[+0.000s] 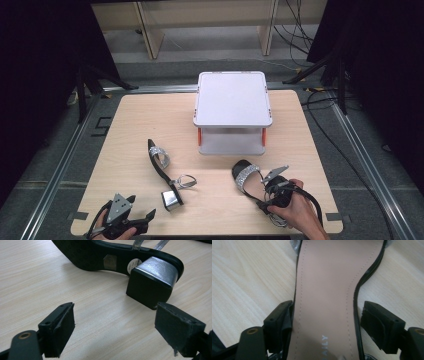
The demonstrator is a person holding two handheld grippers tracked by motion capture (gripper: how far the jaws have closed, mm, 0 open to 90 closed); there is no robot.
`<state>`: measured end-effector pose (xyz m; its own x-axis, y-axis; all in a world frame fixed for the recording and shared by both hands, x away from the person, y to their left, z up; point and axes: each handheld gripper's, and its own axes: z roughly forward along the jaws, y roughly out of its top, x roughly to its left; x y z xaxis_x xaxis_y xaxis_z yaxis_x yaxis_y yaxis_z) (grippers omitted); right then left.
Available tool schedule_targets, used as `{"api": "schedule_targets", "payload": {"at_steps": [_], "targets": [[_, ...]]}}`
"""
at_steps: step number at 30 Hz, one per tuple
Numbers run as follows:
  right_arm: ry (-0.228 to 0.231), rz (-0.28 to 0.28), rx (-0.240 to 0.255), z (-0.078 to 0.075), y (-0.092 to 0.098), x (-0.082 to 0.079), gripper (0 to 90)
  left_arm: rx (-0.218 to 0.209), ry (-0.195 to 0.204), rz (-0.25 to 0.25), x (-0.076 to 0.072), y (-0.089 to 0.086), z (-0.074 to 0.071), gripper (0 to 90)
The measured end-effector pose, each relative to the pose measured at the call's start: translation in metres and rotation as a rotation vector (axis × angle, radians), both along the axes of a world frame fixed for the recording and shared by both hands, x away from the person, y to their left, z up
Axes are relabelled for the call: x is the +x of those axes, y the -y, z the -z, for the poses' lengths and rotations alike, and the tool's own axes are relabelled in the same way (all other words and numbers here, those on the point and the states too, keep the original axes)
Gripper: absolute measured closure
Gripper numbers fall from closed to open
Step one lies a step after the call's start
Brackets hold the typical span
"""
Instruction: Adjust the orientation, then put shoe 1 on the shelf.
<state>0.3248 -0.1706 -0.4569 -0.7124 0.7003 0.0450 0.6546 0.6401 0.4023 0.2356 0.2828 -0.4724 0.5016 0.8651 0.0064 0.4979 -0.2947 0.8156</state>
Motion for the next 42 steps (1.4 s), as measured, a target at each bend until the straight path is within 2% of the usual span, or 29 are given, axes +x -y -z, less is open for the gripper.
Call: {"api": "schedule_targets", "payload": {"at_steps": [4, 5, 6, 7, 8, 14, 15, 16, 17, 19, 20, 21, 22, 24, 25, 26, 27, 28, 29, 40, 42], "targets": [[-0.009, -0.024, -0.014, 0.003, -0.003, 0.0, 29.8, 0.002, 0.008, 0.012, 0.001, 0.001, 0.0, 16.0], [-0.009, -0.029, -0.02, 0.002, -0.005, 0.0, 34.2, 0.034, 0.009, 0.02, 0.001, -0.001, -0.001, 15.9], [-0.009, -0.029, -0.02, 0.002, -0.005, 0.0, 34.2, 0.034, 0.009, 0.02, 0.001, -0.001, -0.001, 15.9], [-0.005, -0.025, -0.009, 0.002, -0.005, 0.001, 35.5, -0.002, -0.003, 0.002, 0.0, 0.001, 0.001, 15.9], [-0.022, -0.015, -0.004, 0.002, -0.005, 0.0, 36.6, 0.003, -0.003, 0.004, 0.001, 0.001, 0.001, 15.9], [-0.013, -0.037, -0.017, 0.001, -0.006, 0.002, 39.0, 0.001, 0.003, 0.001, 0.0, 0.001, 0.0, 15.9], [-0.009, -0.044, -0.042, 0.001, -0.008, 0.0, 39.2, 0.003, -0.004, -0.006, 0.0, 0.0, -0.001, 15.9], [-0.009, -0.044, -0.042, 0.001, -0.008, 0.0, 39.2, 0.003, -0.004, -0.006, 0.0, 0.0, -0.001, 15.9], [-0.003, -0.048, -0.062, 0.001, -0.009, -0.002, 39.8, -0.003, 0.003, -0.003, 0.0, 0.0, -0.001, 15.9], [-0.008, -0.044, -0.06, 0.0, -0.008, -0.001, 40.8, -0.002, 0.0, -0.005, -0.001, 0.001, -0.001, 15.9], [-0.013, -0.039, -0.054, 0.0, -0.008, -0.002, 40.8, 0.028, 0.006, 0.014, 0.0, -0.001, -0.001, 15.9], [-0.013, -0.039, -0.054, 0.0, -0.007, -0.001, 40.8, -0.003, 0.006, 0.005, -0.001, 0.001, -0.001, 15.9], [-0.013, -0.039, -0.054, 0.0, -0.007, -0.001, 40.8, -0.003, 0.006, 0.005, -0.001, 0.001, -0.001, 15.9], [-0.018, -0.05, -0.057, 0.0, -0.007, 0.0, 40.6, 0.034, 0.006, 0.013, 0.0, -0.001, -0.002, 16.0], [-0.015, -0.059, -0.058, 0.0, -0.007, 0.0, 40.9, 0.004, 0.004, 0.005, -0.001, 0.001, -0.001, 15.9], [-0.015, -0.059, -0.058, 0.0, -0.007, 0.0, 40.9, 0.004, 0.004, 0.005, -0.001, 0.001, -0.001, 16.0], [-0.014, -0.04, -0.07, 0.0, -0.009, -0.001, 41.9, 0.035, 0.003, 0.019, 0.0, -0.001, -0.001, 15.9], [-0.006, -0.044, -0.072, 0.0, -0.009, -0.001, 42.1, 0.04, 0.006, 0.022, 0.0, -0.001, -0.001, 15.9], [-0.009, -0.044, -0.07, 0.0, -0.009, -0.001, 42.3, -0.002, 0.003, 0.002, -0.001, 0.002, -0.001, 16.0], [-0.001, -0.059, -0.068, -0.003, -0.006, 0.0, 43.0, -0.001, 0.011, 0.009, -0.001, 0.001, -0.001, 16.0], [0.021, -0.063, -0.041, -0.009, -0.006, -0.001, 43.0, 0.003, 0.007, -0.001, -0.001, 0.0, -0.001, 16.0]]}}
